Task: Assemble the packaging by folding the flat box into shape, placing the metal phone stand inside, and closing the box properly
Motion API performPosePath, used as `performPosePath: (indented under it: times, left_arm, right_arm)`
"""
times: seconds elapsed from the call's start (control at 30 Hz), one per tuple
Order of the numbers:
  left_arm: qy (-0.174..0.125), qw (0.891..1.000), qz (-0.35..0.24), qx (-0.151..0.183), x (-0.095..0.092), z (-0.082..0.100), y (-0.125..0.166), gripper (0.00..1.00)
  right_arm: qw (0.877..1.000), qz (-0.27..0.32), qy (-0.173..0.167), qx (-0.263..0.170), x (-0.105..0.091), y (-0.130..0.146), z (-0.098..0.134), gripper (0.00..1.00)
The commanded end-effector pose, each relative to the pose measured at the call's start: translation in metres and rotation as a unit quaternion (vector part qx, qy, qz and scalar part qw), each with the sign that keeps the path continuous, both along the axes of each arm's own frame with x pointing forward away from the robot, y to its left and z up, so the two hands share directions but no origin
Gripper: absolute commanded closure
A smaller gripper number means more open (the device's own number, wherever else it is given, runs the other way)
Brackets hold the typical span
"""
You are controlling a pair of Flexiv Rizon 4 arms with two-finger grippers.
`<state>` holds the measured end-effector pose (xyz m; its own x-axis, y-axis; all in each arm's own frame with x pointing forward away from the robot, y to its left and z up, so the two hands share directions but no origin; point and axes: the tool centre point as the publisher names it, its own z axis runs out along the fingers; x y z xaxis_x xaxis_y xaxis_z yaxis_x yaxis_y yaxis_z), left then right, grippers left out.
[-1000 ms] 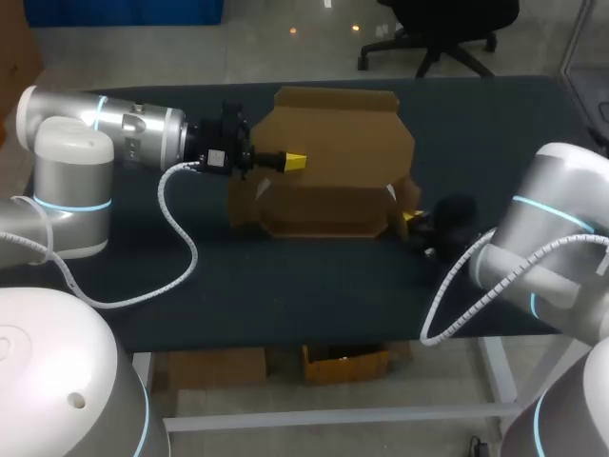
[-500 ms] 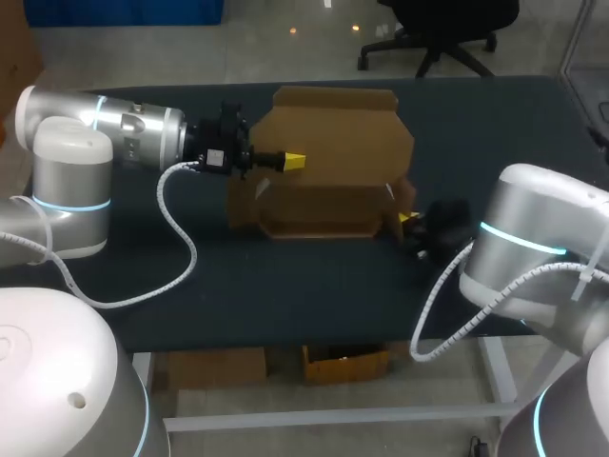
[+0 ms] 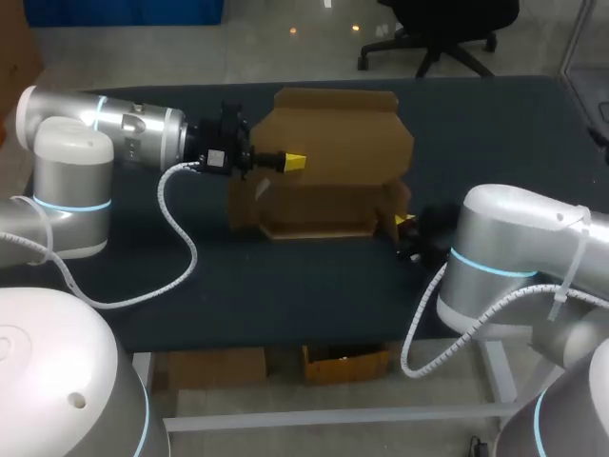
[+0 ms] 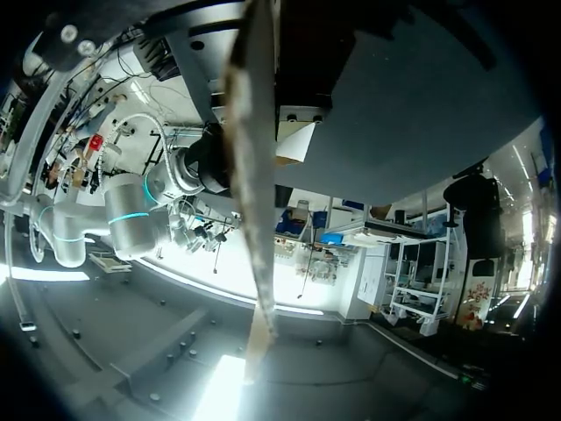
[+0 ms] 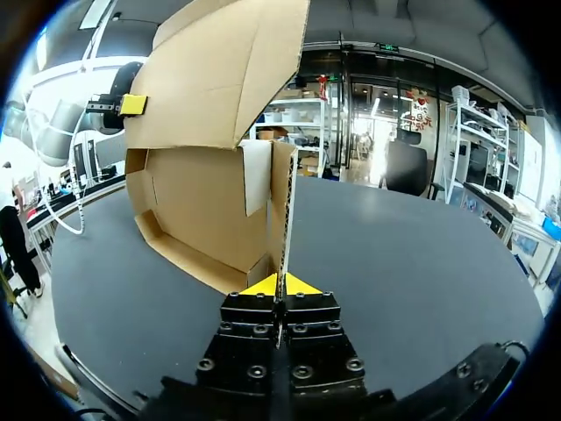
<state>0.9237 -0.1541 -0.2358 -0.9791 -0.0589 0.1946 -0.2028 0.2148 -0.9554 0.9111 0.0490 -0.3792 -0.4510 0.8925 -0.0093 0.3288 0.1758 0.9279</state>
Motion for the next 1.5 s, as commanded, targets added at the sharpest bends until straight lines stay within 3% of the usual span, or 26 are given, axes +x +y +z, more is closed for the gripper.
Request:
performPosePath:
  times: [0.03,0.93,1.5]
  left_arm:
    - [-0.001,1.0,0.001,-0.001,-0.001,-0.002,-0.001,1.0]
    - [-0.001,1.0,0.001,-0.001,-0.001,-0.002,-0.001,1.0]
    - [-0.001,1.0,0.001,-0.001,-0.001,-0.002,-0.001,1.0]
  right_arm:
    - [0.998,-0.055,-0.009,-0.021,0.002,0.008,-0.001,0.98]
    - [0.996,-0.081,-0.012,-0.02,-0.002,0.022,0.0,0.87]
    - [0.996,-0.086,-0.015,-0.02,-0.007,0.036,0.002,0.65]
